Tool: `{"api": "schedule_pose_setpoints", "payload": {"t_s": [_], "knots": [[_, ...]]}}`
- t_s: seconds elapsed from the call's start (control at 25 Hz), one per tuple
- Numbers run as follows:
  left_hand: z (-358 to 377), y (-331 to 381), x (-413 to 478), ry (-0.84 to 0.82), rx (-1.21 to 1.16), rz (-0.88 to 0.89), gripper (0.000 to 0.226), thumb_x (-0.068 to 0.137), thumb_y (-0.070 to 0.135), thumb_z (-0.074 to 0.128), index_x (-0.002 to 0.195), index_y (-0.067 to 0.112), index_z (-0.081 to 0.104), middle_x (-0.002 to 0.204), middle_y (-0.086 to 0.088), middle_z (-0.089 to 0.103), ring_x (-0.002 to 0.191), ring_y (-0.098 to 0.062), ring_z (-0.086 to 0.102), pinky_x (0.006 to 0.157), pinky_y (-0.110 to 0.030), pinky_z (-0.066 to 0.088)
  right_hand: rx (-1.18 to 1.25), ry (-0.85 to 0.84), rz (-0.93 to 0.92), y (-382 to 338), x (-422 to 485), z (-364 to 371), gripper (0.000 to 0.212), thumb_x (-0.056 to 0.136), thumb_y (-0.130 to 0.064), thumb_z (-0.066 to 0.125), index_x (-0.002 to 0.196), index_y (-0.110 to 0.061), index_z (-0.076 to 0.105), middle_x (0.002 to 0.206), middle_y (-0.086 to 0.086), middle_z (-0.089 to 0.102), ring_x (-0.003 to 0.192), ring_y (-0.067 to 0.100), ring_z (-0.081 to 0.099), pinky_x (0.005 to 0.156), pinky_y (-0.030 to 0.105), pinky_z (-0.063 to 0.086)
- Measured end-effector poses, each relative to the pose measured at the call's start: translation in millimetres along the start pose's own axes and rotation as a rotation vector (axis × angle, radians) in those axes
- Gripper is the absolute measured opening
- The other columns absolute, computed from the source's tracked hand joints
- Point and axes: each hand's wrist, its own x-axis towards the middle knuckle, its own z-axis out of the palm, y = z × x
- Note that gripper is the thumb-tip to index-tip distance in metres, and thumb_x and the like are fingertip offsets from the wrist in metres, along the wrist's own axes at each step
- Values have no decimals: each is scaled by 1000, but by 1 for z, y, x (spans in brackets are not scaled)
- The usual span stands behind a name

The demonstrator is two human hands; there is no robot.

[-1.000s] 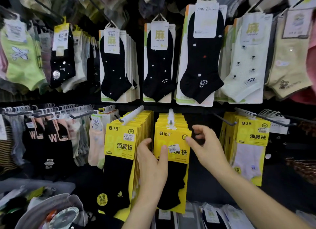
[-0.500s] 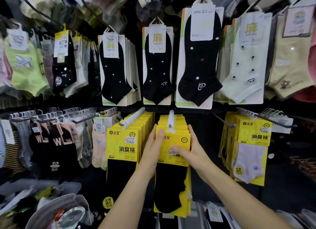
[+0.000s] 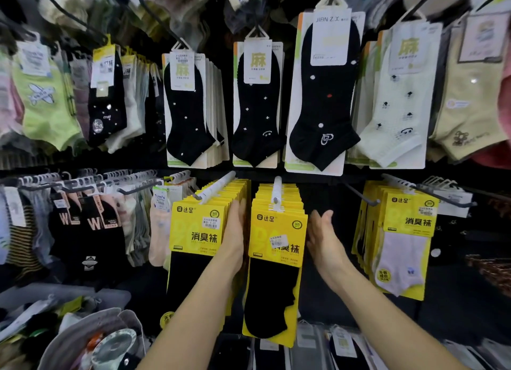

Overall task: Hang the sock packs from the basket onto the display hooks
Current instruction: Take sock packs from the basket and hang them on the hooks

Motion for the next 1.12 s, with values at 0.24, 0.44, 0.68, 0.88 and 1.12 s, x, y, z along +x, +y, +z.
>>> {"api": "schedule_pose_setpoints", "payload": {"t_s": [0.24, 0.44, 0.68, 0.88, 1.12], "knots": [[16, 14, 30, -12, 2, -34, 52, 99, 42, 20, 145, 20, 30, 144, -10, 42, 130, -28, 44, 98, -39, 38, 31, 120, 140, -40, 52, 15, 66, 90, -67, 9, 143, -34, 32, 133, 2, 54, 121, 26, 52, 103, 41, 40], [19, 13, 48, -83, 84, -30, 33, 100, 35, 27, 88, 30, 57, 83, 9, 65, 69, 0, 66, 63, -19, 49, 23, 153, 122, -41, 61, 23, 48, 91, -65, 15, 86, -40, 56, 66, -8, 71, 71, 14, 66, 66, 34, 51], [10, 2, 30, -61, 20, -109, 41, 97, 49, 27, 104, 25, 60, 99, -3, 69, 93, -19, 64, 76, -34, 49, -24, 111, 104, -24, 23, 13, 61, 85, -72, 17, 128, -40, 47, 112, -4, 68, 105, 17, 62, 92, 40, 46], [-6, -26, -10, -50, 79, -82, 49, 93, 58, 26, 99, 32, 67, 92, 5, 75, 84, -12, 71, 60, -25, 55, -96, 37, -81, 15, -30, 14, 86, 61, -85, 40, 138, -49, 28, 127, -28, 55, 115, -8, 52, 97, 29, 42], [-7, -31, -33, -71, 71, -45, 61, 93, 58, 21, 112, 22, 65, 104, -1, 73, 96, -14, 69, 68, -21, 55, -228, 49, -195, 24, -36, 27, 77, 82, -40, 62, 147, -30, 21, 131, -15, 53, 116, -1, 53, 99, 25, 45]]}}
